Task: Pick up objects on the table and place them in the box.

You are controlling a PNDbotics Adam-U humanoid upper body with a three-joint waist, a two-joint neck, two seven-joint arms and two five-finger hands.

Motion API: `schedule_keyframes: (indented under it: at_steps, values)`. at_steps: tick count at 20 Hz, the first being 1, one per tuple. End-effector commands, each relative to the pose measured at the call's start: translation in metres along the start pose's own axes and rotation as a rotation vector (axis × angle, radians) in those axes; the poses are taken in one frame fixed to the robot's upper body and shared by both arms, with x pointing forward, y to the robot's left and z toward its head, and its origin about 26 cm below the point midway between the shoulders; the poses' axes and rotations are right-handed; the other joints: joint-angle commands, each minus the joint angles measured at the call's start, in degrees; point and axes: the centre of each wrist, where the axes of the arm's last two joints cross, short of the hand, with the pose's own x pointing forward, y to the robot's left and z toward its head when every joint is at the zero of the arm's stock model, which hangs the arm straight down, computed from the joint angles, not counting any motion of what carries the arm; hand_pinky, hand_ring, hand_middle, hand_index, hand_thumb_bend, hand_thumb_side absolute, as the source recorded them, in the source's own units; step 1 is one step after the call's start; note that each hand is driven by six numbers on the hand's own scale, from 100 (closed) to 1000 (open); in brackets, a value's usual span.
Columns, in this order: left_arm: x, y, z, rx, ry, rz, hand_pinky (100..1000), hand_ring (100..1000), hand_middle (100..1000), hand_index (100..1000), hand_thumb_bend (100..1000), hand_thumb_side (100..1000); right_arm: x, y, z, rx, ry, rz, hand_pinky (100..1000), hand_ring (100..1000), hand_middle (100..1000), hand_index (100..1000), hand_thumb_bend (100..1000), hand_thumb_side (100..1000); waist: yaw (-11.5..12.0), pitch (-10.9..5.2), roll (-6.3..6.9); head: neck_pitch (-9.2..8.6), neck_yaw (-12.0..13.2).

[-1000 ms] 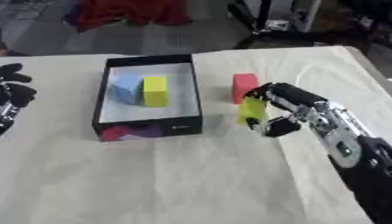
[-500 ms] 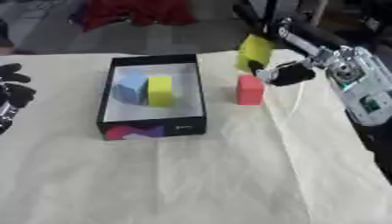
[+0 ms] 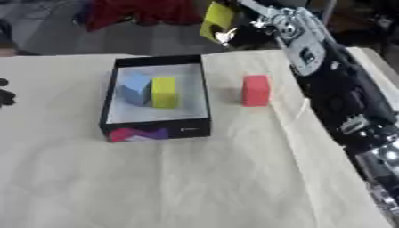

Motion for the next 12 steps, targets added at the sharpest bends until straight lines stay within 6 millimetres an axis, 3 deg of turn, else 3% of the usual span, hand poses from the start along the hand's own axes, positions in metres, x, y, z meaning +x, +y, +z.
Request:
schedule_keyframes:
  at_steps: [1,4,7,9,12]
  values:
    - [0.011,-0.001,-0.005,-0.016,-0.046,0.008,602,567,600,802,861,652,-0.001,0.007,-0.012,0.005,0.035,0.018,790,661,432,764,100,311,0.5,-0.11,0.80,-0.10,-1.9]
    - [0.012,-0.002,-0.006,-0.022,-0.050,0.013,602,567,597,802,862,651,-0.002,0.026,-0.019,0.035,0.063,0.004,793,681,487,815,100,340,0.9,-0.15,0.93,-0.10,-2.7]
    - [0.012,-0.004,-0.007,-0.025,-0.052,0.017,602,566,597,802,864,651,0.000,0.040,-0.024,0.071,0.059,-0.003,808,731,594,891,100,458,1.0,-0.21,1.03,-0.10,-3.1]
    - [0.012,-0.004,-0.007,-0.026,-0.052,0.019,602,566,597,802,864,651,0.005,0.047,-0.028,0.106,0.038,0.011,819,763,688,927,204,554,1.0,-0.25,1.13,-0.10,-3.3]
    - [0.012,-0.004,-0.007,-0.026,-0.053,0.021,602,566,596,802,864,651,0.015,0.054,-0.033,0.141,-0.027,0.013,850,831,846,976,332,630,0.9,-0.29,1.23,-0.10,-3.4]
